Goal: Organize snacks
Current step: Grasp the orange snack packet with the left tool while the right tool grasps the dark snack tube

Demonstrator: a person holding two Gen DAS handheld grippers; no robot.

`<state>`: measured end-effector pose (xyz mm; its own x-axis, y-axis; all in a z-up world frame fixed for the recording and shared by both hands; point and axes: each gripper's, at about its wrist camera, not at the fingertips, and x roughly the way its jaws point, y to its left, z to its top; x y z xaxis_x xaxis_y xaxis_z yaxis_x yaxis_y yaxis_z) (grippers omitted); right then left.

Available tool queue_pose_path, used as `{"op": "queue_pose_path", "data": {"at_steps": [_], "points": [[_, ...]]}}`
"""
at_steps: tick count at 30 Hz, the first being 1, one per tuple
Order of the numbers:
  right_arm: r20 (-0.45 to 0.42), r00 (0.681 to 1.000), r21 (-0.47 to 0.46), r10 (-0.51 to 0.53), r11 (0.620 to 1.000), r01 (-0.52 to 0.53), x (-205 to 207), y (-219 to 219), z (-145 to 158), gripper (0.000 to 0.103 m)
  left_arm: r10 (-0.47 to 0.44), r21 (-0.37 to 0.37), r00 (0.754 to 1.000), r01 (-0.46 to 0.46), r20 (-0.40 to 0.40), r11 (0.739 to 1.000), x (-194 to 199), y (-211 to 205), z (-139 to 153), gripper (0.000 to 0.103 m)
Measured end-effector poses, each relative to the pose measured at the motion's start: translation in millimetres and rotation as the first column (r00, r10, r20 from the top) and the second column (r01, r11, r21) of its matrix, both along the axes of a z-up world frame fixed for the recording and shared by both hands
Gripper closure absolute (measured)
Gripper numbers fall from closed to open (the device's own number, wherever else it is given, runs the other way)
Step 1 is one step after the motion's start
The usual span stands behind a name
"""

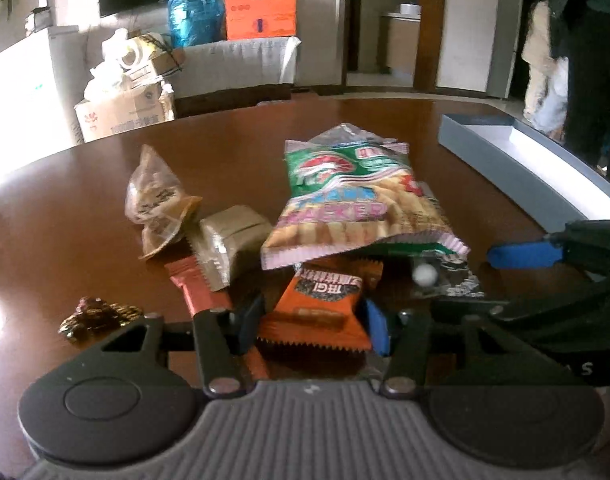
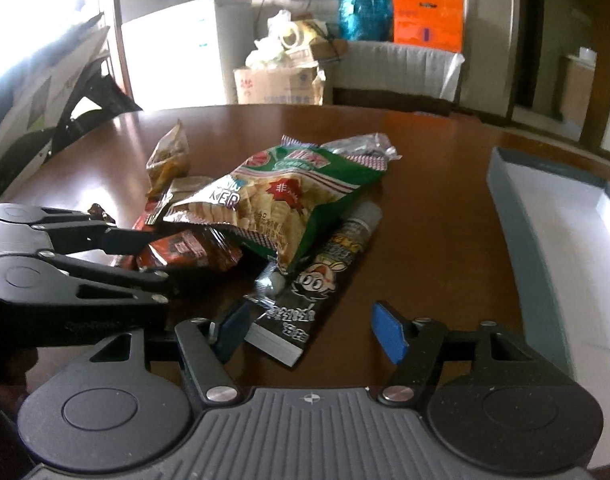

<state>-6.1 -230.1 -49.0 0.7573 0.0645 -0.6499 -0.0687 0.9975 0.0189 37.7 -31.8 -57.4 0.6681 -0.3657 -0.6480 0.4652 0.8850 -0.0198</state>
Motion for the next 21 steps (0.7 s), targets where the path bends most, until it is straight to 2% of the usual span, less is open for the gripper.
{"op": "queue_pose_path", "data": {"at_steps": [4,7,10,11,14,16,19,20,21], "points": [[0.013,1.0,-0.041,0.021,0.999,-0.02,9.9,6.2,-1.9,0.036,0.029,-0.003,1.0,-0.029,-0.002,1.0,3.5,5.1,-0.6,0.05],[0.008,0.998,-0.054,0.062,0.997,-0.062,9.6,4.1,-0.6,0.044,0.024,-0.004,1.0,-0.024,-0.003,1.0,3.4,6.1,-0.2,0.05],[-0.001,0.995,-0.065,0.104,0.993,-0.104,2.2,-3.4,1.5,0.057,0.027,-0.004,1.0,-0.028,-0.005,1.0,4.2,7.4,0.2,0.05],[-0.004,0.994,-0.067,0.109,0.992,-0.109,-0.4,-6.7,2.2,0.064,0.028,-0.004,1.0,-0.028,-0.006,1.0,4.4,7.1,0.3,0.05],[-0.029,0.995,-0.088,0.097,0.991,-0.099,-10.2,-18.5,5.8,0.069,0.032,-0.005,0.999,-0.032,-0.008,0.999,4.1,8.2,0.9,0.05],[-0.047,0.997,-0.1,0.069,0.992,-0.073,-17.7,-24.9,7.9,0.07,0.036,-0.004,0.999,-0.036,-0.009,0.999,4.1,8.6,1.3,0.05],[-0.04,0.999,-0.062,0.01,0.998,-0.013,-17.6,-34.4,10.4,0.067,0.04,-0.002,0.999,-0.04,-0.007,0.999,5.0,7.8,1.7,0.05],[-0.009,1.0,-0.029,-0.003,1.0,0.002,-15.0,-36.9,12.8,0.06,0.041,-0.003,0.999,-0.041,-0.005,0.999,4.7,6.9,1.1,0.05],[0.014,1.0,-0.022,-0.012,1.0,0.013,-11.6,-36.9,13.5,0.049,0.04,-0.002,0.999,-0.04,-0.003,0.999,4.6,6.5,0.7,0.05]]}}
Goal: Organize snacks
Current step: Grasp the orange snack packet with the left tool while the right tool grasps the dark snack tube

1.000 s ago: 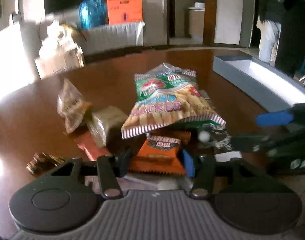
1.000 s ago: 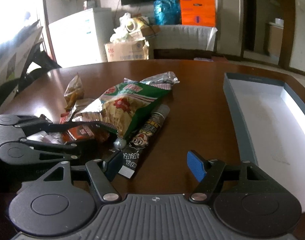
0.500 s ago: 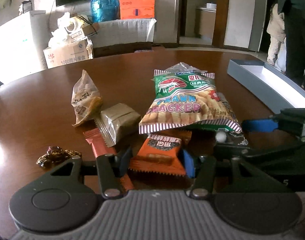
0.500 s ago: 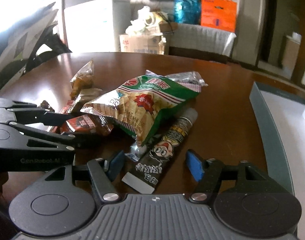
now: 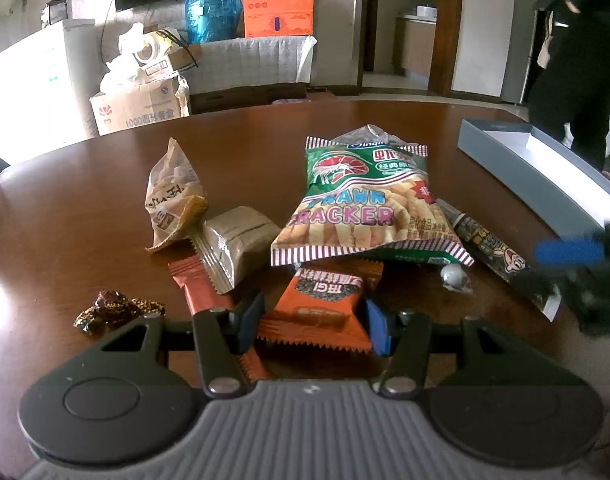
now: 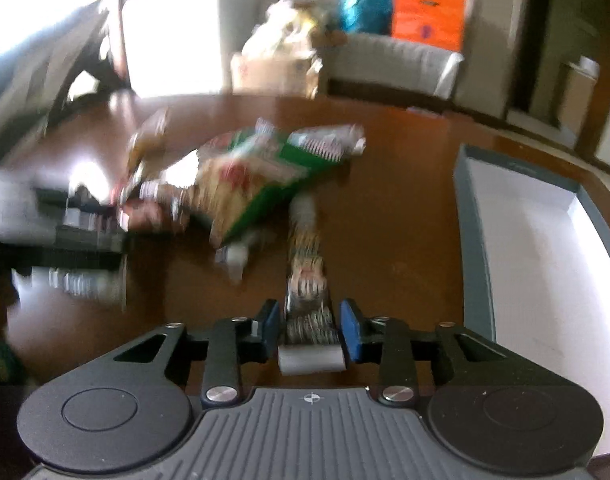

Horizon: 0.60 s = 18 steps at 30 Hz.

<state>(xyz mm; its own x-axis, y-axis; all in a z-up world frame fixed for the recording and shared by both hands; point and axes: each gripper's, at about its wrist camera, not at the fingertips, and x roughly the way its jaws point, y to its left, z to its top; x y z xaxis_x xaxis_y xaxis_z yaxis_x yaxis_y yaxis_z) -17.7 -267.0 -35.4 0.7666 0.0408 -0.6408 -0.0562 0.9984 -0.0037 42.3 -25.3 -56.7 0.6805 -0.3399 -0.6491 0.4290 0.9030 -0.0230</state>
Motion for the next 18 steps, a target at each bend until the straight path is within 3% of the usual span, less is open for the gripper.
{"op": "queue_pose_path", "data": {"at_steps": [2,5,10,12,18], "points": [[-0.004,1.0,-0.041,-0.004,0.999,0.003,12.7,5.2,-4.1,0.044,-0.001,0.0,1.0,0.001,0.002,1.0,0.3,-0.1,-0.6,0.049],[-0.031,0.999,-0.052,0.022,0.998,-0.023,26.3,13.1,-12.2,0.047,0.0,-0.002,1.0,0.0,0.004,1.0,0.2,-0.8,-2.1,0.048],[-0.042,0.997,-0.057,0.066,0.996,-0.069,32.9,15.6,-9.0,0.069,0.005,0.002,1.0,-0.005,0.022,1.0,3.2,-7.5,-3.6,0.046],[-0.047,0.996,-0.073,0.072,0.995,-0.075,30.7,15.7,-7.7,0.076,-0.01,0.0,1.0,0.01,0.029,1.0,3.4,-10.1,-3.5,0.059],[-0.048,0.996,-0.063,0.075,0.995,-0.078,22.9,16.1,-7.4,0.077,-0.029,-0.003,0.999,0.029,0.029,1.0,2.0,-12.1,-2.6,0.067]]}}
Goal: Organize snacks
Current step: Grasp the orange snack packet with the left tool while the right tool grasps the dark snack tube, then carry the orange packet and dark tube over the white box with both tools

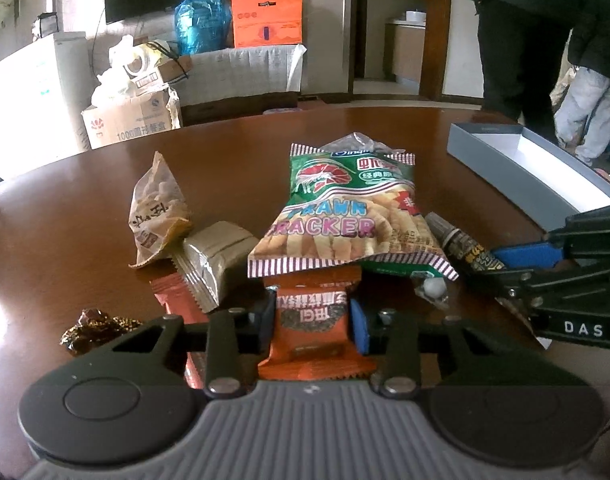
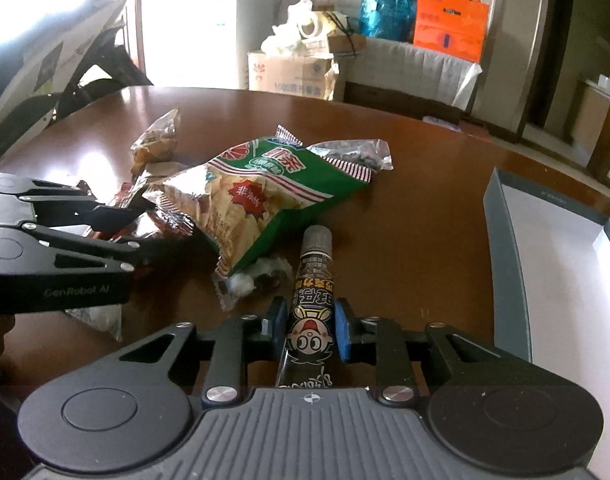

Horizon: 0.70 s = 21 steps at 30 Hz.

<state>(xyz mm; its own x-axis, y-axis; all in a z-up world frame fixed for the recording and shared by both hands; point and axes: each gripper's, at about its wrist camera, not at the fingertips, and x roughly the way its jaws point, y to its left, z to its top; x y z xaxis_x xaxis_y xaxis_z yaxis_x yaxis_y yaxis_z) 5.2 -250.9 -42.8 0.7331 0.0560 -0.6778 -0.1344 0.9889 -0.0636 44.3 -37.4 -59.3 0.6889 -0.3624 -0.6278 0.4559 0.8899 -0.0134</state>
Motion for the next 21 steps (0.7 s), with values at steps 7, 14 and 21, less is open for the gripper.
{"op": "queue_pose_path", "data": {"at_steps": [7,14,21], "points": [[0.009,1.0,0.024,-0.004,1.0,0.004,-7.5,-5.0,5.5,0.077,0.033,-0.01,0.999,-0.033,0.02,0.999,-2.1,5.1,5.2,0.068],[0.04,0.999,0.096,-0.025,0.995,0.021,-13.7,-14.1,17.0,0.077,0.043,-0.037,0.998,-0.042,0.034,0.998,-5.9,9.1,13.6,0.068],[0.073,0.997,0.132,-0.023,0.991,0.013,-20.8,-18.1,27.1,0.077,0.05,-0.065,0.997,-0.046,0.051,0.997,-11.0,13.0,22.3,0.068]]}}
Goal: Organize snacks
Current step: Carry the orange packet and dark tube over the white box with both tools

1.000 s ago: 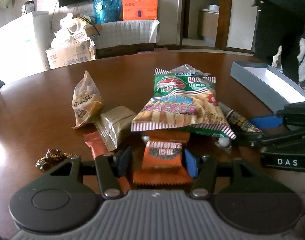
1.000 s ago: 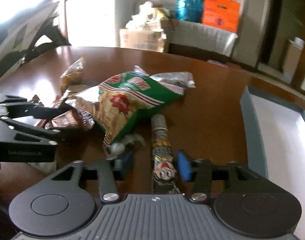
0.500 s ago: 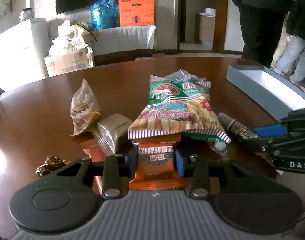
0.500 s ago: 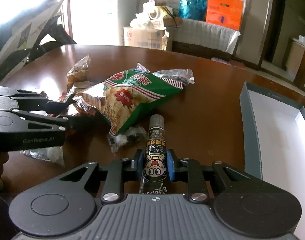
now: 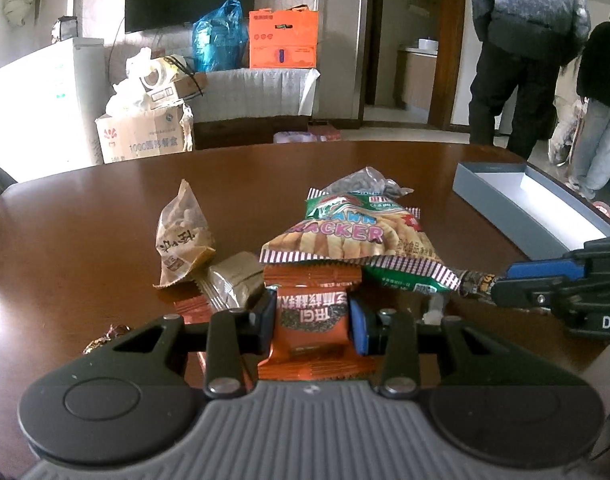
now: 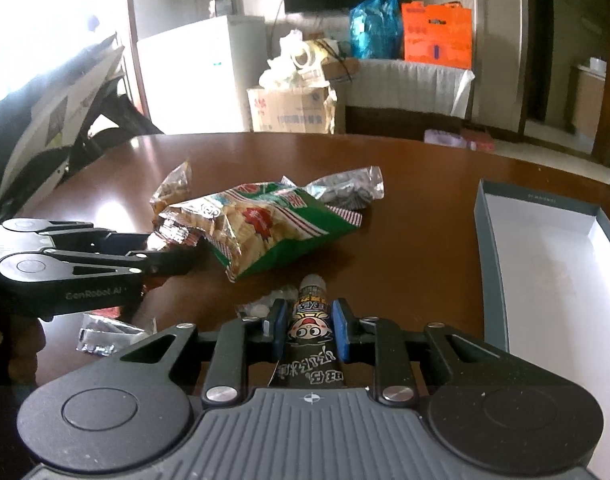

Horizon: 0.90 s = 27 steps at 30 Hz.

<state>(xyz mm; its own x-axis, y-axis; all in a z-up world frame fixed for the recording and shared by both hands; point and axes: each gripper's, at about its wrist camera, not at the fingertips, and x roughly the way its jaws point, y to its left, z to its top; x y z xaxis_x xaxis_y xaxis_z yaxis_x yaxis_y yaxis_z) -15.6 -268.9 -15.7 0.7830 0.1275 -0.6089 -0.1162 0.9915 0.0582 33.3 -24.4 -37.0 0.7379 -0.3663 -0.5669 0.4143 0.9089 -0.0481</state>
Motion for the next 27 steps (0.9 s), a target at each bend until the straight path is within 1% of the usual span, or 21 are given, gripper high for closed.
{"op": "queue_pose_path", "data": {"at_steps": [4,6,7,8,11,14,16,19,21,22,25,27], "points": [[0.021,1.0,-0.002,0.009,1.0,-0.009,-3.6,2.8,6.0,0.078,-0.005,-0.011,1.0,0.005,0.013,1.0,-3.8,-0.2,4.9,0.068],[0.035,0.999,-0.006,0.011,1.0,-0.01,-6.0,3.9,9.3,0.082,-0.002,-0.02,1.0,0.003,0.02,1.0,-6.1,0.5,8.1,0.068],[0.044,0.999,-0.007,0.011,1.0,-0.011,-6.9,4.4,11.8,0.085,-0.001,-0.024,1.0,0.001,0.023,1.0,-7.4,1.5,9.3,0.068],[0.054,0.998,-0.009,0.013,1.0,-0.012,-7.6,4.9,14.6,0.098,0.003,-0.028,1.0,-0.002,0.025,1.0,-8.6,2.4,11.5,0.068],[0.066,0.998,-0.029,0.011,1.0,-0.009,-7.6,5.7,17.2,0.097,0.005,-0.038,0.999,-0.004,0.033,0.999,-12.9,5.4,16.6,0.068],[0.031,1.0,-0.044,0.002,0.999,-0.001,-2.8,4.7,8.8,0.097,0.009,-0.028,1.0,-0.009,0.027,1.0,-13.1,6.9,15.1,0.068],[0.001,1.0,-0.049,-0.008,0.999,0.008,0.1,2.2,3.3,0.097,0.012,0.001,1.0,-0.012,0.019,1.0,-12.2,6.1,10.5,0.068],[-0.008,1.0,-0.018,-0.018,1.0,0.018,-4.3,-1.0,5.3,0.084,0.019,0.019,1.0,-0.019,0.006,1.0,-9.9,7.4,5.9,0.067],[0.0,1.0,-0.023,-0.015,1.0,0.015,-9.3,5.8,4.8,0.052,0.024,0.015,1.0,-0.024,0.003,1.0,-9.3,11.0,6.4,0.068],[-0.004,1.0,-0.04,-0.013,0.999,0.012,-9.7,11.1,2.6,0.047,0.028,0.013,1.0,-0.028,0.003,1.0,-9.3,12.5,6.2,0.068],[-0.067,0.997,-0.086,0.035,0.995,-0.041,-0.8,31.8,-11.3,0.047,0.035,0.02,0.999,-0.035,-0.007,0.999,-9.8,14.9,3.9,0.068],[-0.099,0.993,-0.092,0.06,0.993,-0.07,6.0,45.3,-19.2,0.049,0.036,0.014,0.999,-0.036,-0.011,0.999,-9.9,16.8,4.3,0.067]]}}
